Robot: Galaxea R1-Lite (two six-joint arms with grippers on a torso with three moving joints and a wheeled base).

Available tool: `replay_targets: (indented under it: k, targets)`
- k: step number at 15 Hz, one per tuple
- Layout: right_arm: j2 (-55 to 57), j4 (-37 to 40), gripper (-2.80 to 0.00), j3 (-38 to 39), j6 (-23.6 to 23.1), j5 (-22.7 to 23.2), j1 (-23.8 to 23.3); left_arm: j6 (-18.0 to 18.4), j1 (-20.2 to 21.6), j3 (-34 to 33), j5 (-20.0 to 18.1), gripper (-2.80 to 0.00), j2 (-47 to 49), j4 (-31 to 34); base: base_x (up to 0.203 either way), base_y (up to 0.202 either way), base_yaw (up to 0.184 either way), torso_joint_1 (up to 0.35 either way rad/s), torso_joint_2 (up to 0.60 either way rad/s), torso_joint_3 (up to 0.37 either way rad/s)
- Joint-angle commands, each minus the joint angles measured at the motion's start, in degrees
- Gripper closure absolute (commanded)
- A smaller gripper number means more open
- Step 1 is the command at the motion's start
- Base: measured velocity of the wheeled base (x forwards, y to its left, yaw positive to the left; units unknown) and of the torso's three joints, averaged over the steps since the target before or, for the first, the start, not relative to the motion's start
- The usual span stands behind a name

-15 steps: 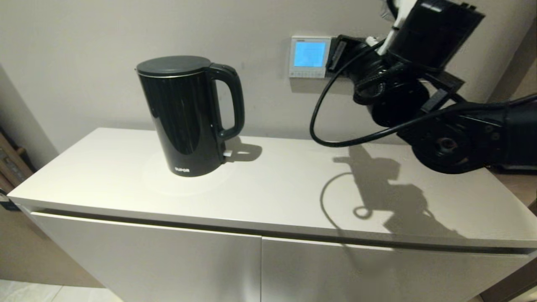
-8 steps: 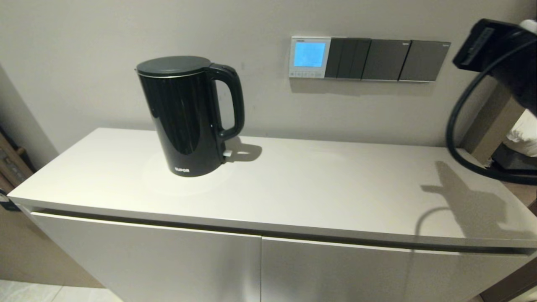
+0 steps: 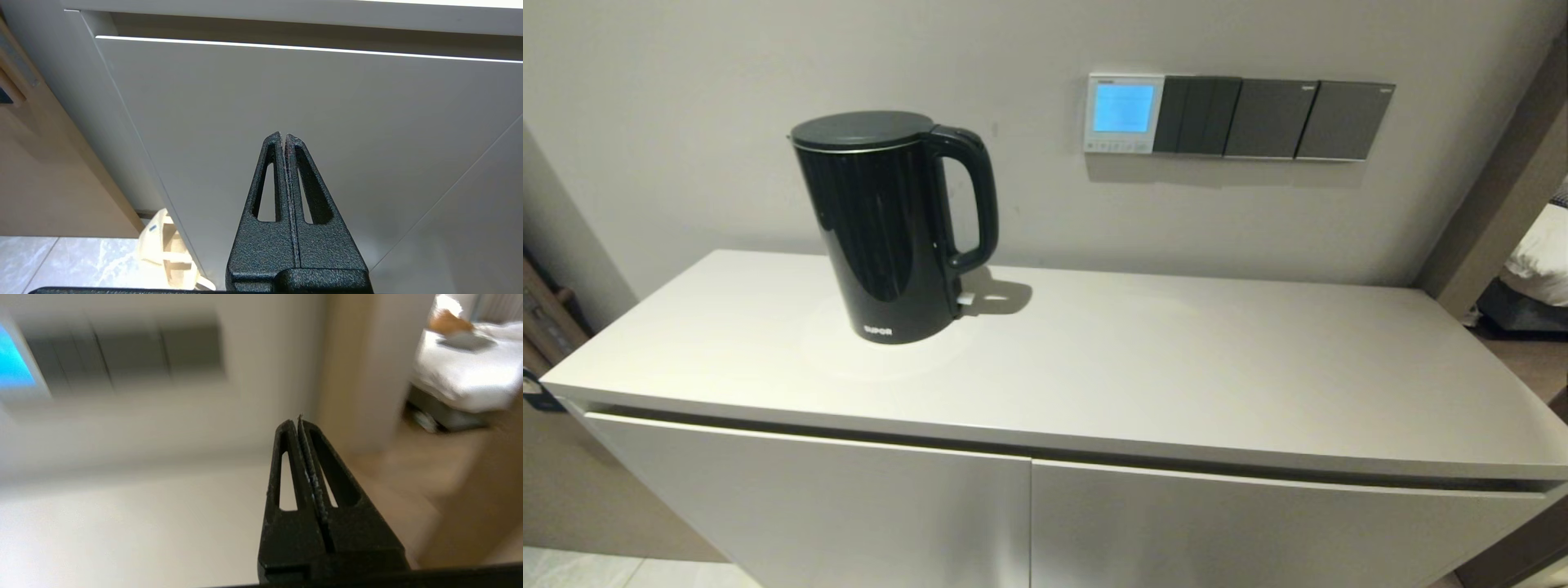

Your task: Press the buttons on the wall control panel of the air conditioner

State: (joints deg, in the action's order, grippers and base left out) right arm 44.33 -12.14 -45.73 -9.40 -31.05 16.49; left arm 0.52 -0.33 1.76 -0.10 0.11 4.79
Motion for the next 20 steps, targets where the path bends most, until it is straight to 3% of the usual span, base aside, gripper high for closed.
replay_targets:
  k: [1, 3, 7, 10, 15, 20]
  targets:
    - [-10.3, 7.6, 0.0, 7.5, 0.3, -1.9, -1.0, 0.0, 0.0, 0.0, 0.0, 0.0, 0.0, 0.0, 0.0, 0.0, 0.0, 0.0, 0.0, 0.0]
    - [-13.7, 8.8, 0.0, 12.9, 0.7, -4.2, -2.7, 0.0, 0.0, 0.0, 0.0, 0.0, 0.0, 0.0, 0.0, 0.0, 0.0, 0.0, 0.0, 0.0]
    - [-15.4, 9.0, 0.0, 18.2, 0.6, -4.4, -9.0, 0.0, 0.0, 0.0, 0.0, 0.0, 0.0, 0.0, 0.0, 0.0, 0.0, 0.0, 0.0, 0.0]
    - [-17.2, 8.7, 0.0, 23.8, 2.0, -4.2, -8.9, 0.0, 0.0, 0.0, 0.0, 0.0, 0.0, 0.0, 0.0, 0.0, 0.0, 0.0, 0.0, 0.0]
    - [-19.6, 8.6, 0.0, 34.2, 8.5, -4.0, -8.9, 0.0, 0.0, 0.0, 0.0, 0.0, 0.0, 0.0, 0.0, 0.0, 0.0, 0.0, 0.0, 0.0]
    - [-20.9, 8.4, 0.0, 42.7, 11.9, -1.2, -9.0, 0.0, 0.0, 0.0, 0.0, 0.0, 0.0, 0.0, 0.0, 0.0, 0.0, 0.0, 0.0, 0.0]
